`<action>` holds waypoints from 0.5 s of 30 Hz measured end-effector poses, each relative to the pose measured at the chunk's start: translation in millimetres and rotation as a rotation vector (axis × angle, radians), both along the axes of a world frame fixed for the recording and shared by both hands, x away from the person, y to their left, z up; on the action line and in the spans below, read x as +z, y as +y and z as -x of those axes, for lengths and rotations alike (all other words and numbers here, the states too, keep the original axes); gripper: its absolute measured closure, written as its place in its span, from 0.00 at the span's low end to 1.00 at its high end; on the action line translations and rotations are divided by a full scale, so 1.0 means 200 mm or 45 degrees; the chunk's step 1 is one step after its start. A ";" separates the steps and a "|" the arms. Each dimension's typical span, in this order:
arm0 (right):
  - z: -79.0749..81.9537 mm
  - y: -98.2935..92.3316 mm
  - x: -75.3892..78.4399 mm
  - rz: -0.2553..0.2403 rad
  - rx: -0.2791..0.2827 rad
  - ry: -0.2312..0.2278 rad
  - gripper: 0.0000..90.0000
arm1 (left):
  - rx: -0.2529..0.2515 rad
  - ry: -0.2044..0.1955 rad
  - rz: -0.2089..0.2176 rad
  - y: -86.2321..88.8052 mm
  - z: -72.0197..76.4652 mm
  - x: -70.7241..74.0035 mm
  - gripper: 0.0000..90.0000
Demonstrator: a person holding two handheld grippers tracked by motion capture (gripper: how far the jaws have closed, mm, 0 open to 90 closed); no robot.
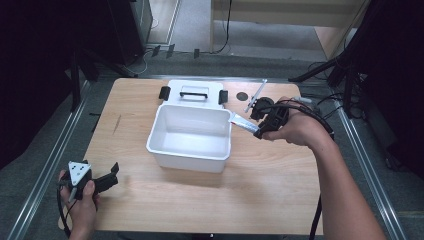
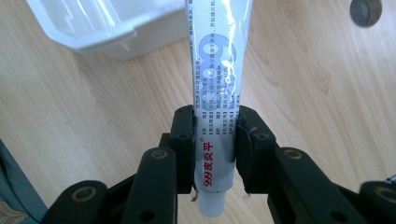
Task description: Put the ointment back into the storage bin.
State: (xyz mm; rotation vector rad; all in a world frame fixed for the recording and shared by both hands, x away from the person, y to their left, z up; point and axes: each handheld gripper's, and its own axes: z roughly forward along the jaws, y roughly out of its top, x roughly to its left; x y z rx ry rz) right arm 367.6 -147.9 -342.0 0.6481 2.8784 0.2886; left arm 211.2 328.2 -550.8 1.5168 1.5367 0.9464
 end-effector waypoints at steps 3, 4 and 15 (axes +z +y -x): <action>-0.01 0.03 0.04 -0.006 0.033 -0.019 0.80 | -0.002 0.002 0.001 0.00 0.00 0.00 0.00; -0.01 0.04 0.05 -0.011 0.037 -0.020 0.80 | -0.002 0.003 0.002 0.00 0.00 0.00 0.00; -0.03 0.19 0.10 -0.016 0.183 -0.039 0.80 | -0.004 0.001 0.003 0.00 0.00 0.00 0.00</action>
